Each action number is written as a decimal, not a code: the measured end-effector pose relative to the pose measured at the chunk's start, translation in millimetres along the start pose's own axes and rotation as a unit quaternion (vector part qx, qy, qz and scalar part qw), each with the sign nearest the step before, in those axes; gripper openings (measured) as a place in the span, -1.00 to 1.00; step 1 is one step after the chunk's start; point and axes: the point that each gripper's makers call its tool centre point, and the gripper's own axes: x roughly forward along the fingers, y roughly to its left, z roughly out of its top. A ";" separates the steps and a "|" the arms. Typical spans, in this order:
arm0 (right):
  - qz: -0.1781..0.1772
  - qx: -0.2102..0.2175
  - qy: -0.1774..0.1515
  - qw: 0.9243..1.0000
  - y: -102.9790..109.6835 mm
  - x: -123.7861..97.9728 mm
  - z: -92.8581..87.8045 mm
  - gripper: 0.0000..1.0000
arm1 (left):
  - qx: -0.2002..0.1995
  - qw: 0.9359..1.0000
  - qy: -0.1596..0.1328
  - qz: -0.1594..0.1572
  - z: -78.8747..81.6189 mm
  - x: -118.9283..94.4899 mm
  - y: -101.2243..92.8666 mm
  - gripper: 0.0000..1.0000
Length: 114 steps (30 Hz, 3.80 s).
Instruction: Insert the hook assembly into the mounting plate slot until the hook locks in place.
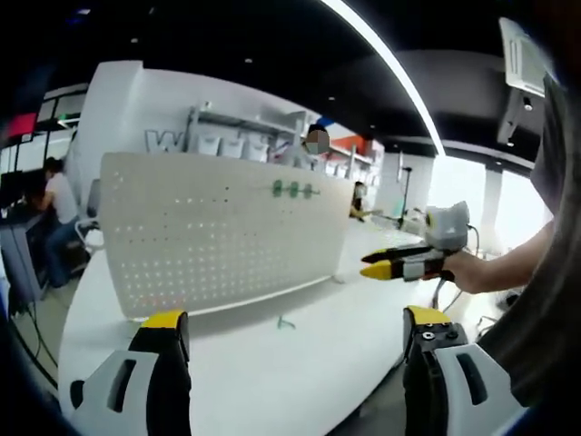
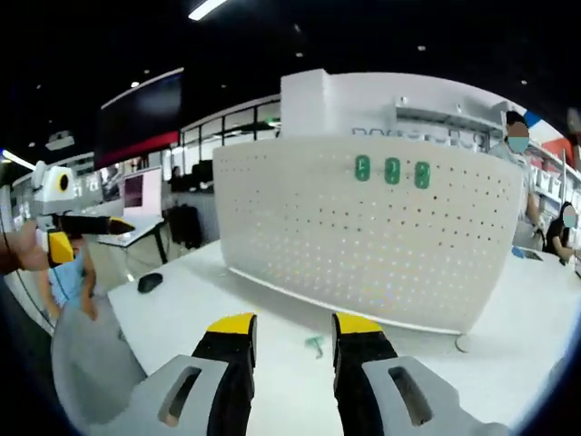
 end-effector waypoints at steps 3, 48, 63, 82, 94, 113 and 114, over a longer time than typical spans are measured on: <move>0.006 0.011 0.011 1.000 8.2 -3.4 -10.5 -0.26 | -0.004 1.000 0.003 0.001 -2.1 -0.8 0.8 1.00; 0.062 0.001 0.132 0.989 31.3 17.1 -108.6 -0.28 | -0.029 0.999 0.013 0.007 -10.9 5.0 24.3 0.95; 0.086 -0.038 0.141 0.985 16.8 79.3 -106.8 -0.32 | -0.041 0.998 0.026 0.035 -18.8 0.5 43.0 0.95; 0.085 -0.061 0.181 0.978 -14.9 148.4 -129.5 -0.40 | -0.050 0.996 0.041 0.058 -30.0 -4.5 53.9 0.95; 0.085 -0.027 0.205 0.975 -30.3 171.6 -145.1 -0.49 | -0.046 0.994 0.047 0.083 -28.3 -2.6 68.1 0.95; 0.084 -0.034 0.234 0.968 -45.0 187.7 -163.4 -0.69 | -0.056 0.992 0.060 0.092 -33.4 3.4 78.0 0.93; 0.084 -0.035 0.238 0.967 -46.0 187.7 -165.8 -0.70 | -0.057 0.992 0.061 0.093 -33.9 3.6 78.4 0.93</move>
